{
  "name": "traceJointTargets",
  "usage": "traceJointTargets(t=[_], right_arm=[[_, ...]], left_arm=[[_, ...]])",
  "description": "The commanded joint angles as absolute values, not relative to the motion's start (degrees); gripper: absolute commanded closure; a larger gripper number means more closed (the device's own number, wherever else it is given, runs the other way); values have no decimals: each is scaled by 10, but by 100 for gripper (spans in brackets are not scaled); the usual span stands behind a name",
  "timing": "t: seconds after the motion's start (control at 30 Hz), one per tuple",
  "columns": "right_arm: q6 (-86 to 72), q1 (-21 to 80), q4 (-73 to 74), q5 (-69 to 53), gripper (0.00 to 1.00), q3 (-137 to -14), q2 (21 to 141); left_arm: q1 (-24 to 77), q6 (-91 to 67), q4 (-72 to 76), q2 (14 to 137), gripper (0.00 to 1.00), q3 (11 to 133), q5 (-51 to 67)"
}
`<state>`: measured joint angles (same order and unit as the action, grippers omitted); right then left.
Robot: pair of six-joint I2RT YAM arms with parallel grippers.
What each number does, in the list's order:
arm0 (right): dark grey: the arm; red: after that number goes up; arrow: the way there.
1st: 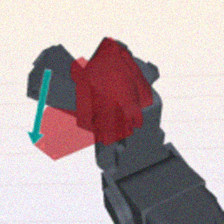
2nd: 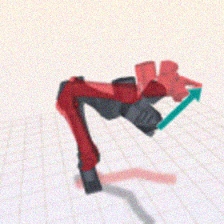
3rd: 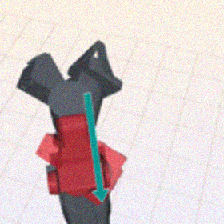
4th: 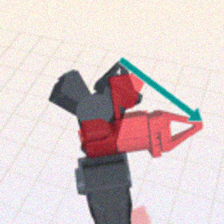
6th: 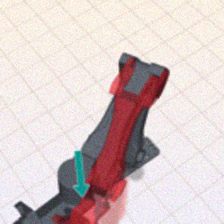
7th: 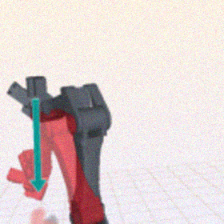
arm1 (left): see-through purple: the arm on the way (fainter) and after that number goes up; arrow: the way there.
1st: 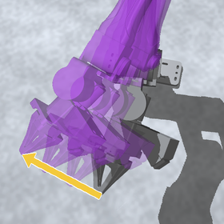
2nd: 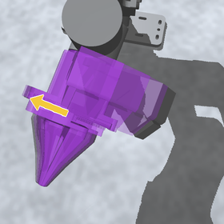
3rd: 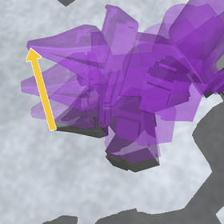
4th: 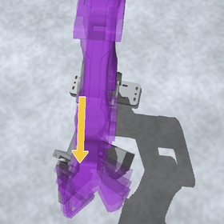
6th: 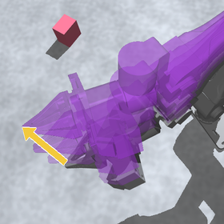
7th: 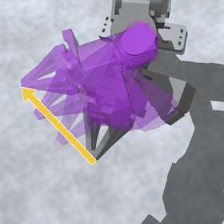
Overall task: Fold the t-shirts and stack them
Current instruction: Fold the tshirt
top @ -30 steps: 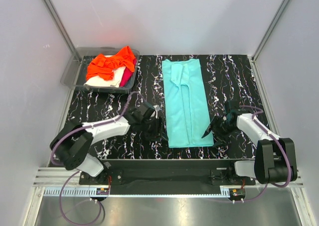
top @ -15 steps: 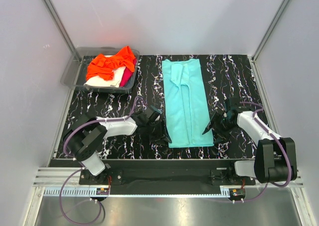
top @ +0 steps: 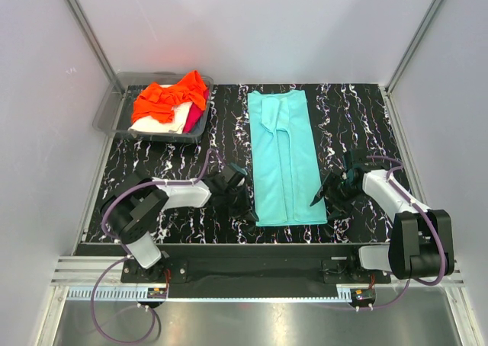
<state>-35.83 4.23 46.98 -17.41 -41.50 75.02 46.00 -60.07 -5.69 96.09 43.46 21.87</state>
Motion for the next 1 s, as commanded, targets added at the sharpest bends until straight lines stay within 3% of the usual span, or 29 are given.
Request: traceJointTargets(t=[0.0, 0.43, 0.53, 0.63, 0.8, 0.97], right_arm=[[-356, 40, 472, -170, 24, -425, 746], [-355, 41, 458, -207, 24, -385, 747], [-359, 46, 451, -205, 25, -376, 745], [-361, 50, 450, -196, 25, -377, 758], [-367, 59, 432, -211, 29, -376, 780], [-360, 83, 424, -212, 34, -388, 791]], left_arm=[[447, -570, -63, 961, 100, 416, 196], [404, -456, -142, 891, 100, 395, 194], [404, -460, -138, 886, 93, 391, 201], [404, -469, -129, 874, 77, 385, 207], [405, -482, -128, 846, 62, 371, 195], [405, -492, -114, 829, 52, 360, 202]])
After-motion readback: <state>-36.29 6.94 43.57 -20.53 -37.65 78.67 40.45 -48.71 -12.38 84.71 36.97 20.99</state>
